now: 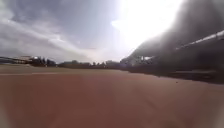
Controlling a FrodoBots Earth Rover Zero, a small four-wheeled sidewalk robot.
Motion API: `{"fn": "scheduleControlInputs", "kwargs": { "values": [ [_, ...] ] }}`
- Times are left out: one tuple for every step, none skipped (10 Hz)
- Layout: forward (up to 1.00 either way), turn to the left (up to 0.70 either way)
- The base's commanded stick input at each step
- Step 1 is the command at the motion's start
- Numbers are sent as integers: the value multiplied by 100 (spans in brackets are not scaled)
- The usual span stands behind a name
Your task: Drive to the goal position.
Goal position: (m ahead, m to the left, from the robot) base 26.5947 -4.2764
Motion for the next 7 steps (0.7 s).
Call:
{"fn": "scheduleControlInputs", "kwargs": {
  "values": [
    [70, 0],
    [70, 0],
    [70, 0],
    [70, 0],
    [70, 0],
    [70, 0],
    [70, 0]
  ]
}}
